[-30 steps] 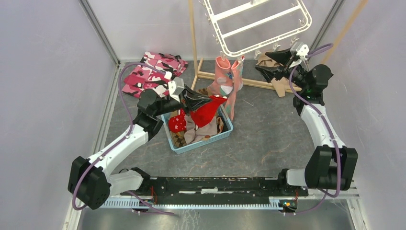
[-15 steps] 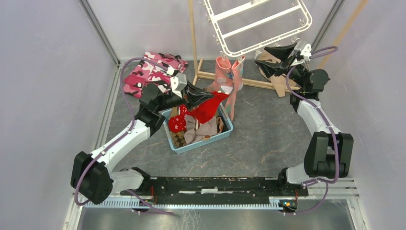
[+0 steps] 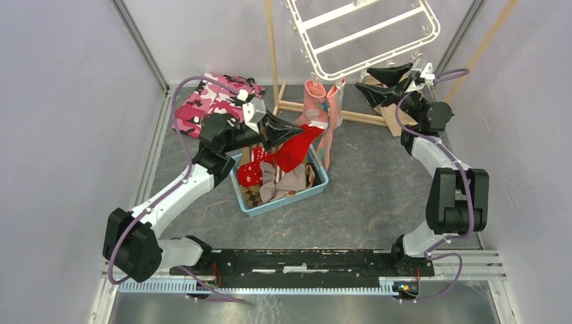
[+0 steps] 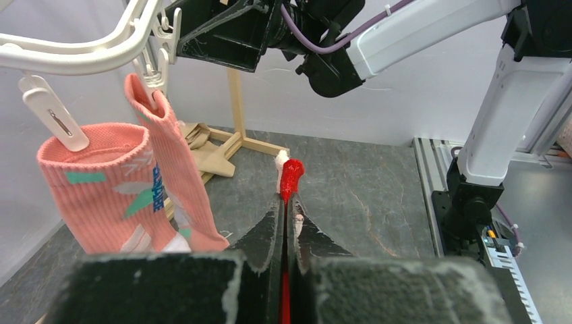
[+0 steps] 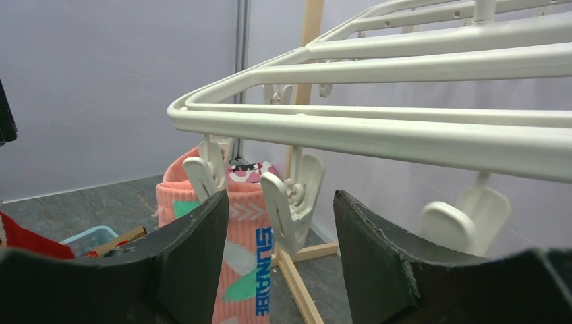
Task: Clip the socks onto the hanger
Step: Open the clamp at the hanger.
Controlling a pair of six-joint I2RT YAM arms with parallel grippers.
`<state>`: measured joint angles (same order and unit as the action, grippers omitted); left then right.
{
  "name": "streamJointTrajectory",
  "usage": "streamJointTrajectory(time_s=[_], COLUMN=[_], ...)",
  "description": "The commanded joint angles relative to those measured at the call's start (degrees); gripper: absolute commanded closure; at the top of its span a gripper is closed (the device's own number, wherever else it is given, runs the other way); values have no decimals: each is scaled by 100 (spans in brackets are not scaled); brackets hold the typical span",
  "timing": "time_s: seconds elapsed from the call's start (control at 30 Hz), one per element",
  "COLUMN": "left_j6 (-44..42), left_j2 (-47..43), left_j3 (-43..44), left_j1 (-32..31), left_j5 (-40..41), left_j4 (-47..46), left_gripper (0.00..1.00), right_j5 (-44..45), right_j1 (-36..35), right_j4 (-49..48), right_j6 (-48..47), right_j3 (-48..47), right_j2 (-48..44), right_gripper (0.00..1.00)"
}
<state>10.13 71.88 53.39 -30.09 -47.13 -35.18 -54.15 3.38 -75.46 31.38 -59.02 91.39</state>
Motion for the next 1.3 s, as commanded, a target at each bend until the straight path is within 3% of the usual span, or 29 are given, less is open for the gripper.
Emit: streamJointTrajectory(time_s=[0.0,0.37,1.27], left_j6=[-158,-139,-101], left_j2=[100,269,398], left_j3=[323,516,590], left_j1=[16,20,16], left_j5=[-122,-177,-208], left_j4=[-68,-68,-108], left_gripper=[98,98,98], right_j5=[60,157,-56], right_j1=[-100,-199,-299], right_j4=[-579,-1382,-1227], right_j6=[245,975,948], right_j3=[-192,-586,-659], right_j2=[81,587,460], right_gripper=[36,38,42])
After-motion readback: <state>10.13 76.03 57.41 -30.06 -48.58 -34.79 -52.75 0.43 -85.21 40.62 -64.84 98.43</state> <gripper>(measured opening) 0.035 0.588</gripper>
